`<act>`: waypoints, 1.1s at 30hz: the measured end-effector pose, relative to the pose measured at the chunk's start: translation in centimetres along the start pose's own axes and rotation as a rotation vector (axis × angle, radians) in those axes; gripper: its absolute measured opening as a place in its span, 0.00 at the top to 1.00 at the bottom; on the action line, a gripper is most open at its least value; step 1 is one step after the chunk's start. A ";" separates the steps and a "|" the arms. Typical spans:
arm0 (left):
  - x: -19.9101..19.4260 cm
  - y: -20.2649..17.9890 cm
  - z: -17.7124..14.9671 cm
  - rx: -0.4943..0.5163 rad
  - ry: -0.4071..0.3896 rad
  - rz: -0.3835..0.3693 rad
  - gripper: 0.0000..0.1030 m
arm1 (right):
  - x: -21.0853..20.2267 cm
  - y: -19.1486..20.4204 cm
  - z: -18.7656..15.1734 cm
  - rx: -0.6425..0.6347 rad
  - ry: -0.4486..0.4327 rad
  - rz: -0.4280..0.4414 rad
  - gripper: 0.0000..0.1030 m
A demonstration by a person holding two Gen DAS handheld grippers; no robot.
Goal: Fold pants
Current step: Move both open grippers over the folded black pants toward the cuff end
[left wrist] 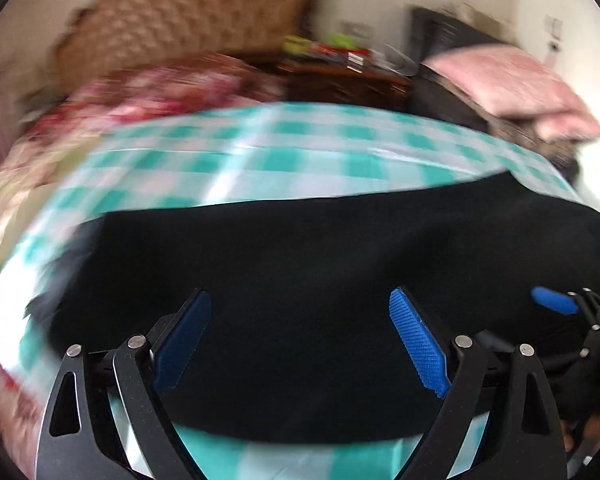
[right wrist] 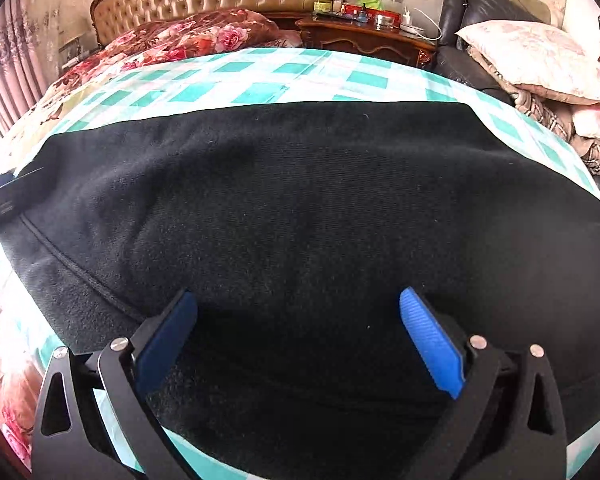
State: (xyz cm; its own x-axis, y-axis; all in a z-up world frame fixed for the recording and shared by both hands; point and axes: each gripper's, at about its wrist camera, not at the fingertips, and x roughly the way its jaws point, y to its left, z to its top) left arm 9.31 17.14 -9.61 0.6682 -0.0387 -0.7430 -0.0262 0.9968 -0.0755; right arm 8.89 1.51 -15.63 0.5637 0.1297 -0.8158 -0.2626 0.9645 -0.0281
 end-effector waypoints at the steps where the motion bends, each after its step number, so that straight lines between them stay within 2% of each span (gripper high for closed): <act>1: 1.7 -0.3 1.1 0.012 0.023 -0.054 0.30 | 0.0 -0.1 0.1 -0.002 0.007 0.005 0.01; 4: 5.4 -0.3 3.2 0.021 0.070 -0.108 0.46 | 0.1 -0.2 0.3 -0.002 0.015 0.007 0.01; 5: 7.1 0.2 3.9 0.020 0.101 -0.085 0.54 | 0.1 -0.3 0.3 -0.002 0.013 0.007 0.01; 7: 9.0 2.0 5.0 -0.009 0.122 -0.013 0.55 | 0.0 -0.2 0.3 -0.003 0.009 0.007 0.01; 9: 9.2 4.1 5.6 -0.058 0.104 -0.024 0.57 | 0.0 -0.2 0.3 -0.003 0.006 0.007 0.01; 10: 9.0 4.7 5.7 -0.072 0.103 -0.008 0.57 | 0.1 -0.2 0.3 -0.002 0.005 0.006 0.01; 11: 8.3 5.4 5.8 -0.081 0.096 0.071 0.57 | 0.1 -0.2 0.3 -0.001 0.005 0.005 0.01; 12: 7.4 5.8 5.9 -0.085 0.067 0.115 0.56 | 0.1 -0.2 0.3 -0.001 0.005 0.004 0.01; 14: 5.9 6.2 5.6 -0.099 0.037 0.071 0.55 | 0.1 -0.1 0.2 0.002 0.003 0.002 0.01; 16: 4.3 5.6 4.4 -0.081 0.024 0.060 0.55 | 0.1 -0.1 0.3 0.004 0.004 -0.002 0.01; 22: 1.9 3.2 -0.9 -0.031 0.060 0.000 0.55 | 0.0 -0.1 0.1 0.004 0.002 -0.002 0.01; 25: 2.1 3.0 -3.3 0.011 0.088 0.030 0.51 | 0.0 0.0 0.1 0.004 0.004 -0.004 0.01; 26: 1.9 3.5 -3.9 0.014 0.070 0.029 0.49 | 0.0 0.0 0.2 0.003 0.008 -0.002 0.01; 27: 1.7 4.4 -4.1 -0.001 0.059 0.041 0.49 | -0.2 -0.1 0.4 0.002 0.017 0.000 0.01; 30: 1.2 7.1 -4.2 -0.065 0.058 0.167 0.48 | -0.9 -0.4 2.2 0.028 -0.007 0.021 0.02; 32: 1.1 8.5 -4.2 -0.102 0.067 0.158 0.48 | -0.8 -0.3 4.6 0.049 -0.022 0.056 0.02; 33: 0.9 8.8 -4.1 -0.106 0.065 0.177 0.48 | -0.5 0.0 5.6 0.054 -0.020 0.065 0.02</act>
State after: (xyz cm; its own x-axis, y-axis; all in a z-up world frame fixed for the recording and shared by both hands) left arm 6.59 25.61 -13.70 0.5968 0.1282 -0.7921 -0.2191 0.9757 -0.0072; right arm 12.97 2.68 -12.01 0.5628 0.1968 -0.8029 -0.2572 0.9647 0.0561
